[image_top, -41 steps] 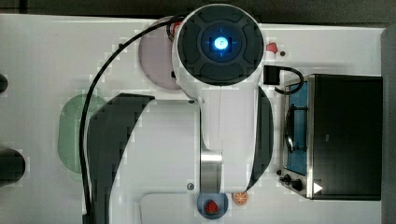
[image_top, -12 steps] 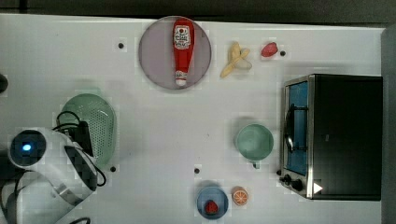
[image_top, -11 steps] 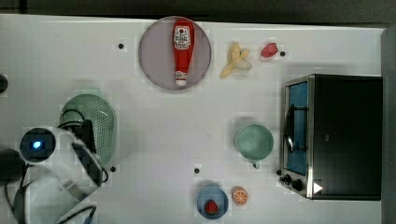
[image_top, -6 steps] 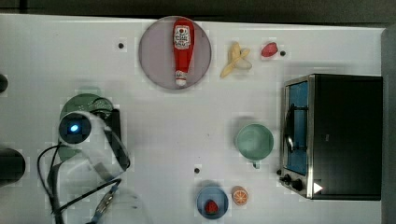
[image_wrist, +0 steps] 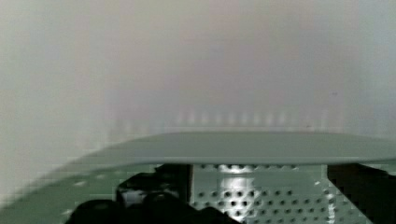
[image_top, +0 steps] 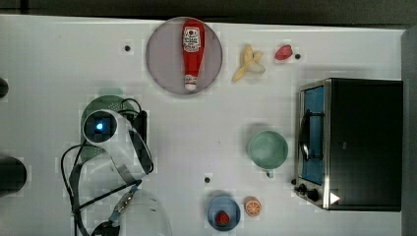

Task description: Drag strainer left to right.

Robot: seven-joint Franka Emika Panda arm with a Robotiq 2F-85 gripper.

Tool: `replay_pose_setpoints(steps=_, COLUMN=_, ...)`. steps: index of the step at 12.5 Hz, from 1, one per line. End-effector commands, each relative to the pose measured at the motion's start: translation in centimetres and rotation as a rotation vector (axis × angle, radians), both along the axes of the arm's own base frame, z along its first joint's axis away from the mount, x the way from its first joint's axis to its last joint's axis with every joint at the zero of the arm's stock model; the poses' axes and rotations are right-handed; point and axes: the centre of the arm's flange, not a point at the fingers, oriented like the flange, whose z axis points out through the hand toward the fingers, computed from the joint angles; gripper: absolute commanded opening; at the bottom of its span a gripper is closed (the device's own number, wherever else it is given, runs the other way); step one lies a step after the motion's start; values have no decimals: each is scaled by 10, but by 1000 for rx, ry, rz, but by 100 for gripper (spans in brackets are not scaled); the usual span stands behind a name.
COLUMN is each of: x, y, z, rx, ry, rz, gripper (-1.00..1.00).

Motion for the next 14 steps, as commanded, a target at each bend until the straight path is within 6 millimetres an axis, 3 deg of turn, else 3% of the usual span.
replay_pose_setpoints(steps=1, x=-1, y=14, z=24, rx=16, ry=-55, rz=-21, gripper=100)
replay_pose_setpoints(steps=5, x=3, y=-27, z=26, rx=-10, ry=-56, rz=-30, gripper=100)
replay_pose_setpoints(steps=14, x=18, y=-145, z=20, rx=-57, ry=-42, rz=-18, gripper=100)
